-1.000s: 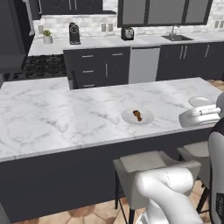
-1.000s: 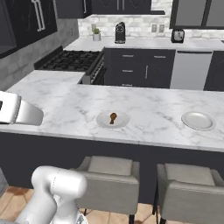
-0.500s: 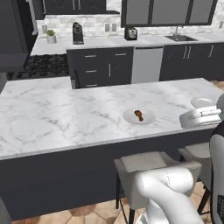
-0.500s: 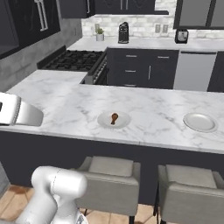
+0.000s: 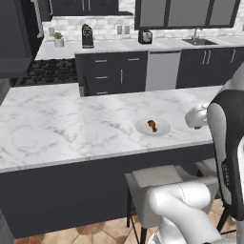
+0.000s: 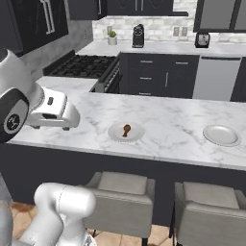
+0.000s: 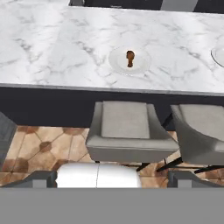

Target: Transport the chicken drumstick and avocado to the fridge. Place the chicken drumstick on the rack containing meat and place the avocado on the rack containing the vegetable, ensuring meats and vegetables are on different racks.

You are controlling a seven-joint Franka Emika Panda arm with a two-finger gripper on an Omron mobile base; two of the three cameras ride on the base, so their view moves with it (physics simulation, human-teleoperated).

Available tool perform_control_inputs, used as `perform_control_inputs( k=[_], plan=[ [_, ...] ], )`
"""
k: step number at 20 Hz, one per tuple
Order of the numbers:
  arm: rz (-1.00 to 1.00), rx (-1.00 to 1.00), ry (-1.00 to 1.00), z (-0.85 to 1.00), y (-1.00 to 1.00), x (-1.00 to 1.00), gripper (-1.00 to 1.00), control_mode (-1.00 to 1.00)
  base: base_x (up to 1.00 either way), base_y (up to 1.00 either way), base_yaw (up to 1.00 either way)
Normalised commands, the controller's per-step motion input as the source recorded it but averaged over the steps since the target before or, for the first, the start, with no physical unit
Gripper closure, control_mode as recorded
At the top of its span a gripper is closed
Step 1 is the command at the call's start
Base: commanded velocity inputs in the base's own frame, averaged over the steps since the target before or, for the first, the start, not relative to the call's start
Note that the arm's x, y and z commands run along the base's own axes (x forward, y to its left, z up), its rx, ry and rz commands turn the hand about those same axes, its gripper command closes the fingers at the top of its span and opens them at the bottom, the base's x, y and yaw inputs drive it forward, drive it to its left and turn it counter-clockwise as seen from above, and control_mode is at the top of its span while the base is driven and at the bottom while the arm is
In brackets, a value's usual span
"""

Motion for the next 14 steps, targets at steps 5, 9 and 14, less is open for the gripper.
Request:
perform_control_inputs(
  k=[5,9,14],
  plan=[
    [-0.06,-0.02,0.28,-0.8,0.0,1.0,-1.0,-1.0,0.0,0.0,0.0],
    [-0.03,0.0,0.18,-0.7,-0.1,1.0,-1.0,-1.0,0.0,0.0,0.0],
    [0.0,0.0,0.02,-0.59,-0.2,1.0,-1.0,-1.0,0.0,0.0,0.0]
  ],
)
